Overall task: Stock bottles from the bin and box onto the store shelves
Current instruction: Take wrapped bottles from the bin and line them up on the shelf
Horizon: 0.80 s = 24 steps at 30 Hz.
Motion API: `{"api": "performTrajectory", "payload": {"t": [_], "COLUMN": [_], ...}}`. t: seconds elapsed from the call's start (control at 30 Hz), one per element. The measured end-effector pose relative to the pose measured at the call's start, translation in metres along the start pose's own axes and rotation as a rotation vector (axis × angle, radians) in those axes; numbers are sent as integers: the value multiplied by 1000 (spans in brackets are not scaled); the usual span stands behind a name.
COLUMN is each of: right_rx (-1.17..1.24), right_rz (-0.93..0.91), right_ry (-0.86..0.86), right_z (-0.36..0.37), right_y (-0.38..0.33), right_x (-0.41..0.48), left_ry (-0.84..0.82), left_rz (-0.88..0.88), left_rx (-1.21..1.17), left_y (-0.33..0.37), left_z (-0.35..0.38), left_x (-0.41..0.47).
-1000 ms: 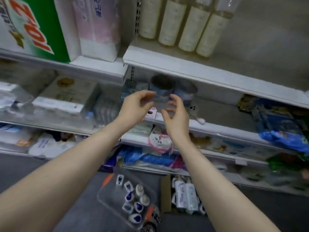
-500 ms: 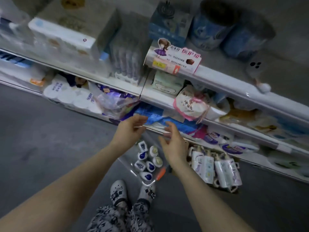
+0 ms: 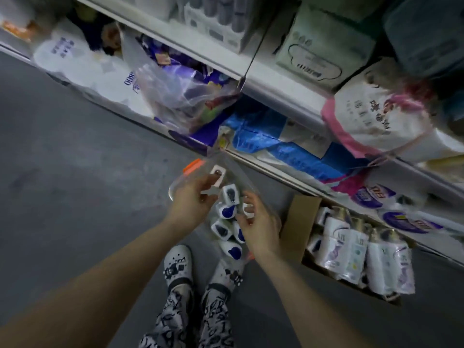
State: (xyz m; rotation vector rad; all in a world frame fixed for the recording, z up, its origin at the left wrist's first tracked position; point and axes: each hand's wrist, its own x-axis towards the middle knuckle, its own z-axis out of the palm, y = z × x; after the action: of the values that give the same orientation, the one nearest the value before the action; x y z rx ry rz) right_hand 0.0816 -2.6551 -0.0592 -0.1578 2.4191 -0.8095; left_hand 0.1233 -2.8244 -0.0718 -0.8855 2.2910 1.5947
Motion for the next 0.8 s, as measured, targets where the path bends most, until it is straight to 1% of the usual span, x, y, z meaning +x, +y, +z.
{"api": "performTrajectory", "payload": {"t": [0.23, 0.33, 0.53, 0.67, 0.8], "right_rx": [-38, -59, -154, -244, -347], "right_rz": [-1, -82, -187, -266, -393], "right_ry": [-70, -98, -164, -179, -229], "right_z": [51, 68, 99, 122, 142], "right_y": [39, 51, 73, 86, 101], "right_x": [72, 101, 164, 201, 230], "left_ry": [43, 59, 71, 126, 183], "left_rz": [-27, -55, -91, -102, -118], "left_rx": [16, 15, 4, -25, -72], "left_y": [-72, -98, -144, -168, -188], "left_z": [34, 49, 81, 100, 119], "left_x": [49, 69, 104, 127, 147]}}
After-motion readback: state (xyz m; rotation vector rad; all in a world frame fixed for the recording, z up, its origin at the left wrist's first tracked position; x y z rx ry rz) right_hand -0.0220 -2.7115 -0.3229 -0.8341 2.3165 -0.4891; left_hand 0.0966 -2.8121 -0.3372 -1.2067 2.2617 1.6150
